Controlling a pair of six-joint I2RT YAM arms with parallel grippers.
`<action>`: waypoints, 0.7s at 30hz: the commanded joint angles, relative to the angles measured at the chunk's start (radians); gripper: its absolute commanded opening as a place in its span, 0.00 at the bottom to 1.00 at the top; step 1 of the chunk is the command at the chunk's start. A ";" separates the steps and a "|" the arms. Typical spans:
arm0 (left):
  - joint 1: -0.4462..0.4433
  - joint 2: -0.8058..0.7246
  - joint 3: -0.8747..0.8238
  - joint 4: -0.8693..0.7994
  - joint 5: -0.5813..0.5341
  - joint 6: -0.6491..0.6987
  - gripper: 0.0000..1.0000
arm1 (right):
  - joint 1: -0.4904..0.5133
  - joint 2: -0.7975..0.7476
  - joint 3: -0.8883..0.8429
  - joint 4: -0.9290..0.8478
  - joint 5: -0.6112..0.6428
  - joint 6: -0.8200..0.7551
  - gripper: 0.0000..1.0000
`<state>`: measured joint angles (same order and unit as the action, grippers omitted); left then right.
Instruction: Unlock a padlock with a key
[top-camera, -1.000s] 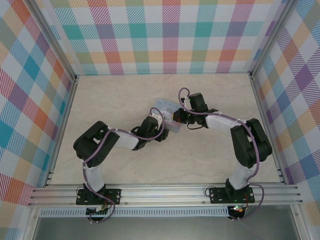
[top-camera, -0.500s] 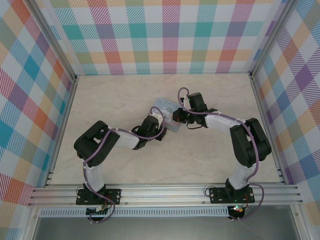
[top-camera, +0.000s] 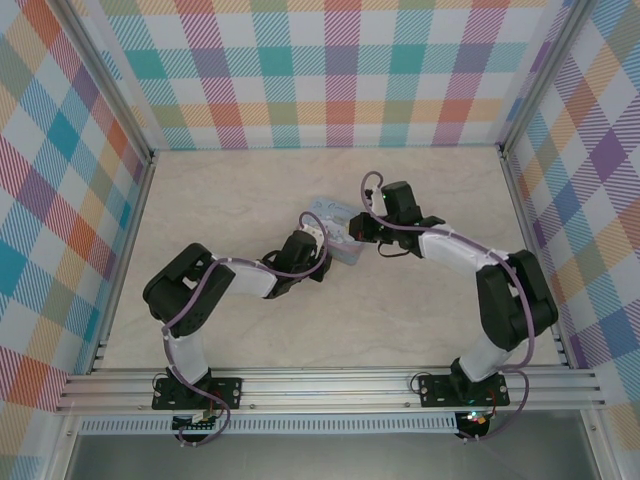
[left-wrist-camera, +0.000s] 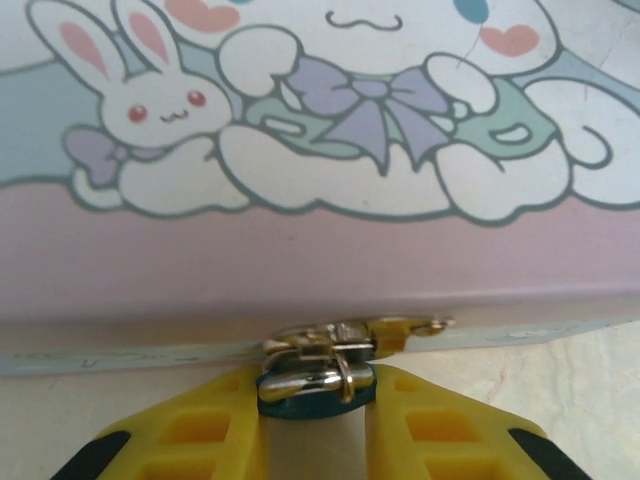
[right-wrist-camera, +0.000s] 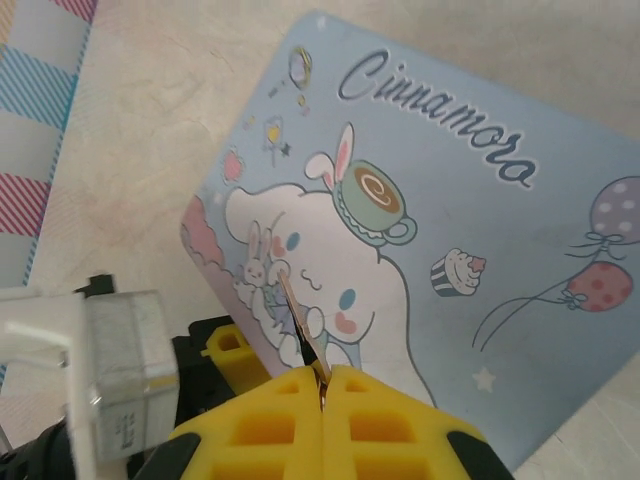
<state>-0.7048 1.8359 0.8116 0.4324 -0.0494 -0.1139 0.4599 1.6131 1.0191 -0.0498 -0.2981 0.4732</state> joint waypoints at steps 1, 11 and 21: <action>-0.010 -0.062 0.036 -0.059 0.032 -0.036 0.25 | 0.005 -0.067 -0.056 -0.004 0.023 -0.057 0.04; -0.009 -0.084 0.122 -0.234 0.122 -0.140 0.25 | 0.009 -0.227 -0.288 0.114 -0.003 -0.142 0.04; -0.009 -0.080 0.242 -0.387 0.189 -0.224 0.26 | 0.071 -0.273 -0.434 0.221 0.073 -0.237 0.03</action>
<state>-0.7048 1.7885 1.0000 0.0868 0.0921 -0.2970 0.5060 1.3415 0.6064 0.0994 -0.2558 0.2939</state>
